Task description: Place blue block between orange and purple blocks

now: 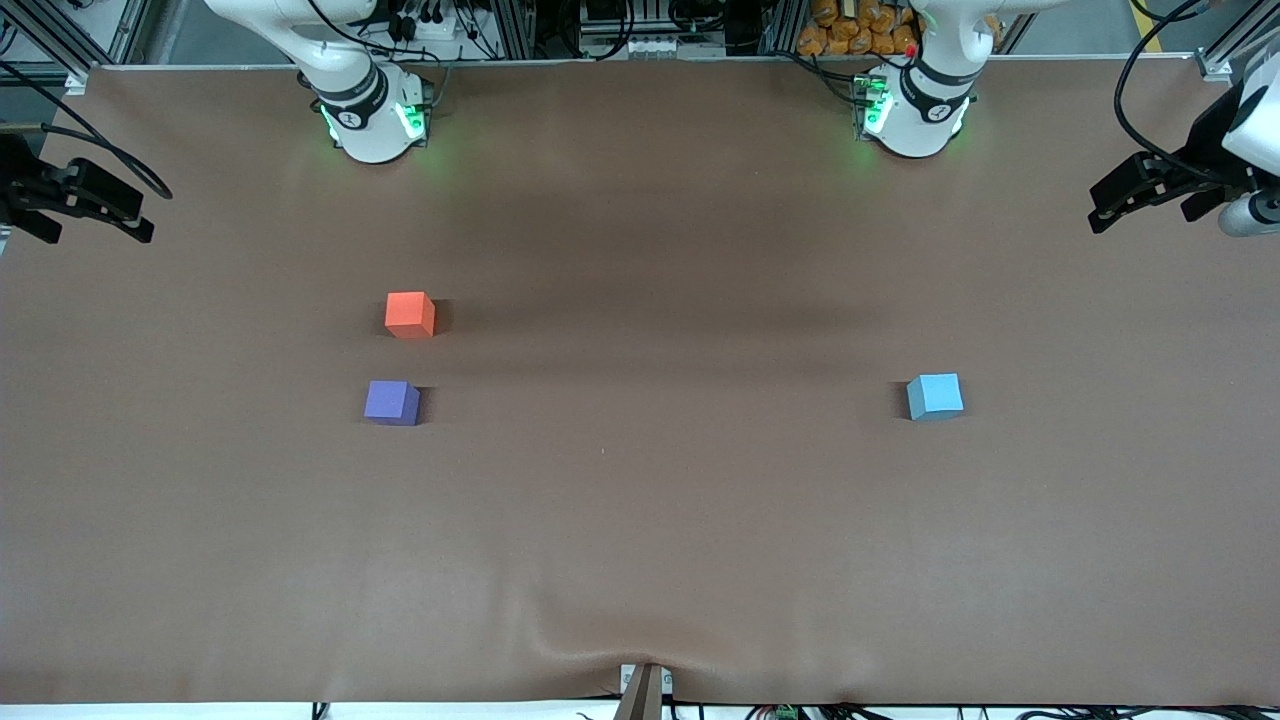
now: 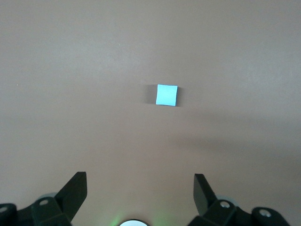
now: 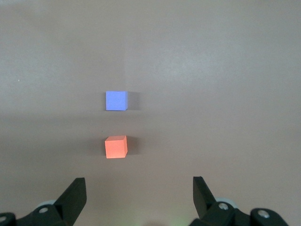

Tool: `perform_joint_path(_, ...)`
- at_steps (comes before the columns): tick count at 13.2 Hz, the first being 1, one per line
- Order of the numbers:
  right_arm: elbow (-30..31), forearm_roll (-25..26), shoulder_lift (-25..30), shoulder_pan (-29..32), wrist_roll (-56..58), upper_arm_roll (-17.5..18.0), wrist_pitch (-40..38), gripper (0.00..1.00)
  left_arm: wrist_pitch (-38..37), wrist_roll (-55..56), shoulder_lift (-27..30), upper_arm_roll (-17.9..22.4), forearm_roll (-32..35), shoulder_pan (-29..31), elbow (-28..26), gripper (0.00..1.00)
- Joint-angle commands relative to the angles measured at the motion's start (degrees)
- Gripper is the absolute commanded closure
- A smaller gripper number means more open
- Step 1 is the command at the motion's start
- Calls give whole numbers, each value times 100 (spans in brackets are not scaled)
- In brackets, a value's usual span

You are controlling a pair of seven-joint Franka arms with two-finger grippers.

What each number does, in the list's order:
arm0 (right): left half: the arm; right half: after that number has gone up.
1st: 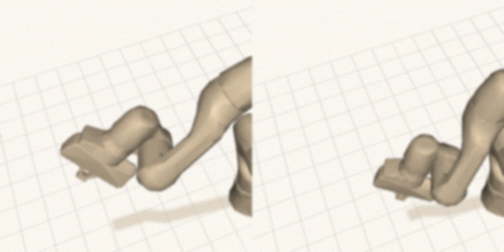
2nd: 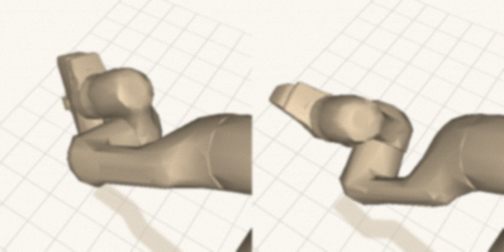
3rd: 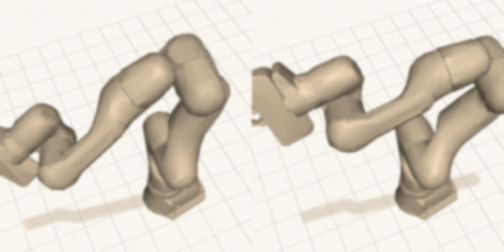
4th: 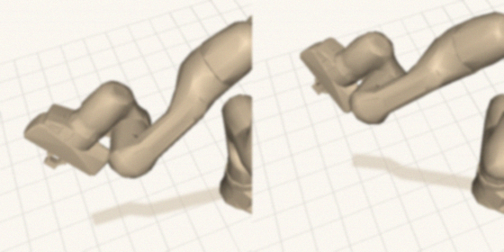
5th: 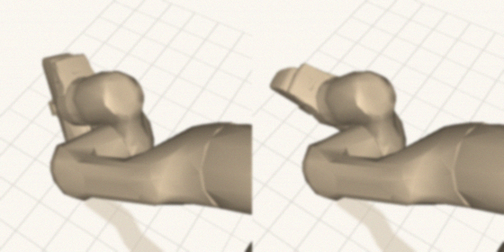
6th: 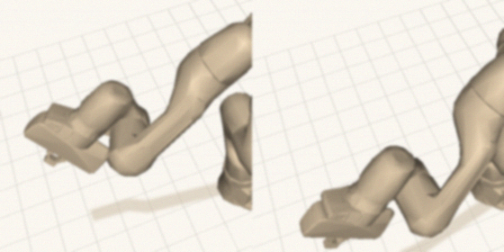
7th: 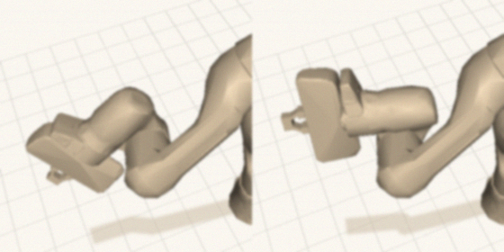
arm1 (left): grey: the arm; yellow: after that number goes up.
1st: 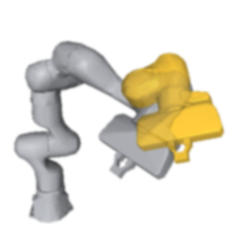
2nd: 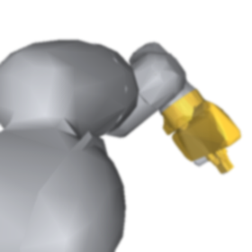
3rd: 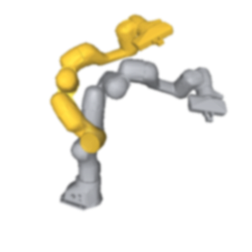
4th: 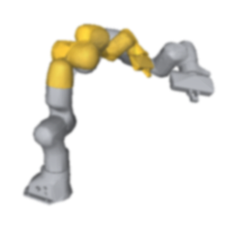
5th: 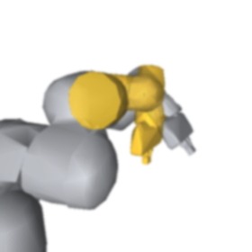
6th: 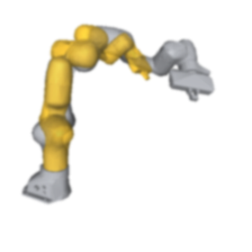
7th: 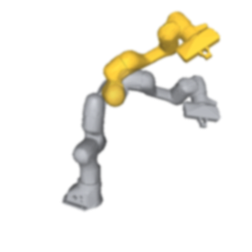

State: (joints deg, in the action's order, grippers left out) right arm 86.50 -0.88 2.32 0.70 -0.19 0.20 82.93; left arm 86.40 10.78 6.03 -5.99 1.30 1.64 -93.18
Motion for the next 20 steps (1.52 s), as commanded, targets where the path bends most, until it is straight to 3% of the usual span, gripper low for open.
perform_joint_path(1,-125,70,-47,-44,-78,-20,-84,0,-36,-103,-22,2,-78,20,10,0)
perform_joint_path(9,-125,44,-47,-35,-78,-29,-92,0,35,-103,-110,2,-69,29,-25,0)
perform_joint_path(15,-116,44,-47,-35,-69,-29,-92,0,228,-103,-540,2,-78,46,-69,0)
perform_joint_path(20,-116,44,-47,-35,-69,-29,-92,0,1832,-94,-603,2,-34,64,-1393,0)
